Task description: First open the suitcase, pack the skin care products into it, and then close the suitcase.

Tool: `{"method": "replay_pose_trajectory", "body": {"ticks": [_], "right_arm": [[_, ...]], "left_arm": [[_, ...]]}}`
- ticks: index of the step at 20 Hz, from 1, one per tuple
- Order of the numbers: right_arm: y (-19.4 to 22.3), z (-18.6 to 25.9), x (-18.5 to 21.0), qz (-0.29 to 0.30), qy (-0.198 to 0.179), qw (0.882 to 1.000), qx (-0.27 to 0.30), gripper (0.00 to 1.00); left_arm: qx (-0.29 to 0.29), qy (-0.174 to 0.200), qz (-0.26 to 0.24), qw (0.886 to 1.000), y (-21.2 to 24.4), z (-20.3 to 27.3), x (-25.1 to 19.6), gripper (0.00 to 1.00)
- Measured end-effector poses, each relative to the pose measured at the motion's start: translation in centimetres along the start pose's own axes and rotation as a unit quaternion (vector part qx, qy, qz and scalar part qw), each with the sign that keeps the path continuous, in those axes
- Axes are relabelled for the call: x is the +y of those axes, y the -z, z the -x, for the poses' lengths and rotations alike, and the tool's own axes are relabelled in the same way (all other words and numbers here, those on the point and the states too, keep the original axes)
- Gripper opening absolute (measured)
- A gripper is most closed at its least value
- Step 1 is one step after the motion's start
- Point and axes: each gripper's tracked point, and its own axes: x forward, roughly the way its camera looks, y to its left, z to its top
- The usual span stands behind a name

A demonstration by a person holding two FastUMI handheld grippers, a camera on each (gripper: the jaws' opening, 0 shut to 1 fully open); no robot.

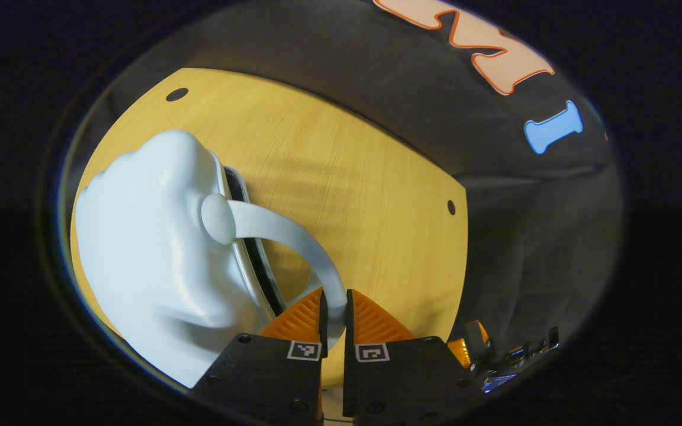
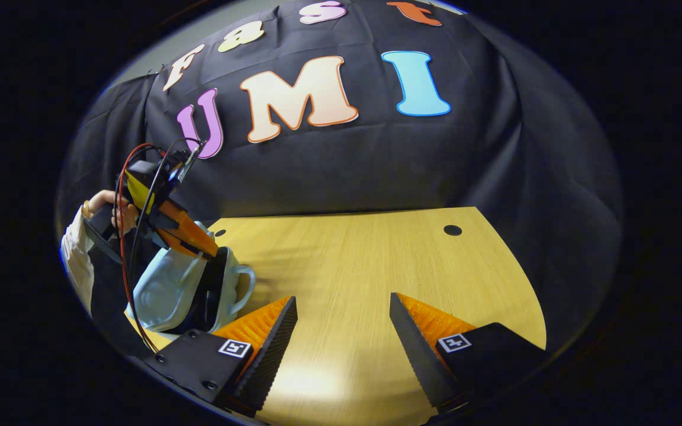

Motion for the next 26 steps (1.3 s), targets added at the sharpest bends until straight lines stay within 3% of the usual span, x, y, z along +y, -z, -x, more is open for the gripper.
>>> {"method": "replay_pose_trajectory", "body": {"ticks": [1,8,9,14,17,19,26], "right_arm": [[-0.1,0.0,-0.7,-0.002,0.004,1.0,-0.001,0.98],[-0.7,0.4,-3.7,-0.02,0.014,1.0,-0.012,0.98],[-0.7,0.4,-3.5,-0.023,0.009,1.0,-0.013,0.98],[-0.9,1.1,-3.0,-0.014,-0.005,1.0,-0.025,0.98],[-1.3,1.7,-3.1,-0.022,-0.011,0.999,-0.036,0.98],[-1.6,2.3,-3.2,-0.024,-0.014,0.999,-0.042,0.98],[-1.6,4.2,-3.4,-0.027,-0.031,0.998,-0.053,0.98]], "left_arm": [[0.005,-0.011,0.002,1.0,0.0,-0.7,0.2,0.07],[0.017,-0.08,-0.015,0.997,0.6,-3.0,0.9,0.1],[0.014,-0.086,-0.014,0.996,0.6,-3.1,0.9,0.05],[0.004,-0.079,-0.032,0.996,1.5,-2.3,-0.7,0.36],[-0.012,-0.096,-0.062,0.993,3.1,-1.0,-1.9,0.83],[-0.027,-0.097,-0.073,0.992,4.1,-0.1,-2.8,0.88],[-0.063,-0.091,-0.107,0.988,8.5,2.4,-6.2,0.87]]}}
